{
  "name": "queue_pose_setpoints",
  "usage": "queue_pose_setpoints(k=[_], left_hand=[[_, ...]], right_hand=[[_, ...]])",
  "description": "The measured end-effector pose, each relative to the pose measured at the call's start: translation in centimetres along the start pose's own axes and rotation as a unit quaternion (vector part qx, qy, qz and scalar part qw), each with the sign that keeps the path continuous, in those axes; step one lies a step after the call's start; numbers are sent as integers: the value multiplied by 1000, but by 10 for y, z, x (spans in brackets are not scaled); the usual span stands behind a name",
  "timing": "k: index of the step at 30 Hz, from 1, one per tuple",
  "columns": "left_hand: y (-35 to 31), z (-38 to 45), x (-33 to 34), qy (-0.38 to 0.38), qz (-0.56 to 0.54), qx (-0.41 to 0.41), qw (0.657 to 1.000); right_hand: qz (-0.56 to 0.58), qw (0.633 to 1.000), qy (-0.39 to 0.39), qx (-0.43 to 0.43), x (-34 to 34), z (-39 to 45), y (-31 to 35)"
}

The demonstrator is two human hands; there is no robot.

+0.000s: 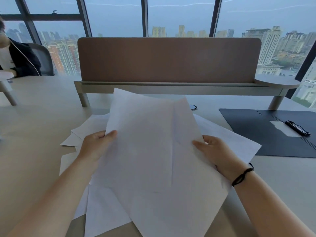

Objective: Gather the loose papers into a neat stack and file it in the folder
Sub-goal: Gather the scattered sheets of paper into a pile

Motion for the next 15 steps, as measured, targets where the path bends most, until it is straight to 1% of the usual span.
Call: queue_pose_setpoints(k=[2, 6, 7, 8, 9, 11, 13, 14, 15], left_hand=[[-1, -3, 4, 11, 1, 8, 1000], [0, -6, 10, 11, 4, 9, 1000], [1, -4, 10, 10, 7, 7, 1000], [1, -4, 9, 4, 9, 5, 1000], [1, -3, 6, -6, 9, 2, 1000], [-1, -1, 0, -27, 1, -10, 1000], [-4, 0, -4, -27, -20, -29, 999], [-7, -2, -3, -14, -43, -40, 998], [-8, -4, 0, 3, -71, -49, 996]], right_hand=[[-49, 997, 58, 0, 8, -6, 3], [-92, 978, 188, -9, 24, -20, 7], [-117, 971, 206, -17, 26, -22, 6], [-139, 968, 205, -31, 27, -21, 5], [-149, 970, 185, -48, 26, -18, 6], [-115, 986, 100, -64, 18, -9, 6], [-24, 999, 6, -46, 5, -3, 6], [32, 998, -30, -35, -2, -1, 7], [86, 995, -47, -23, -5, -3, 8]])
Point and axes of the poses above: each hand's wrist, its own z-axis towards the middle knuckle, its own x-axis out of the palm, y = z × x, the point moved 4 cm from there along z, towards the middle knuckle, and after that the axes turned 1 degree about -y, right-handed, at the moved point
